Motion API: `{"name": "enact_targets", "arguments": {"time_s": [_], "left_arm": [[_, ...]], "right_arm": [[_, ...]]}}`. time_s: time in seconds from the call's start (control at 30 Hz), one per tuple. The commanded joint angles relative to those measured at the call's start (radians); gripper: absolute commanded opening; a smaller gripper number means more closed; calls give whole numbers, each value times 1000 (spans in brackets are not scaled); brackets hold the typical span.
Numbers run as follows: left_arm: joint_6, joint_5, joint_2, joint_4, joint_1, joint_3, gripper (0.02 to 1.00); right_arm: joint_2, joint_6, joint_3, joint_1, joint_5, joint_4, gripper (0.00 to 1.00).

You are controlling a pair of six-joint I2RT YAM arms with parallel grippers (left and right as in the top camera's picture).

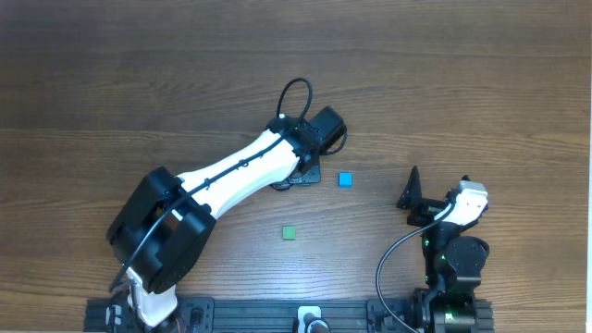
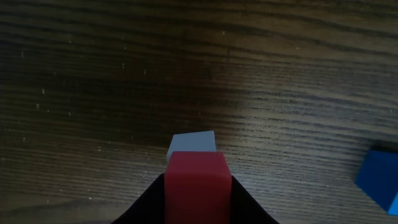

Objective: Stack Cubes

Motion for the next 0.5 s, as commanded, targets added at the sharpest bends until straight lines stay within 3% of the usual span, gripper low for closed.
{"name": "enact_targets", "arguments": {"time_s": [0.03, 0.4, 0.43, 0.5], "left_arm": [[-15, -11, 12, 2, -2, 8, 318], [-15, -8, 12, -6, -6, 7, 340], [-15, -8, 12, -6, -6, 7, 380], [-15, -8, 12, -5, -6, 7, 643]], "right_arm": [[-3, -1, -7, 0, -5, -1, 991], [-3, -1, -7, 0, -5, -2, 993], [-3, -1, -7, 0, -5, -2, 991], [-3, -1, -7, 0, -5, -2, 993]]}}
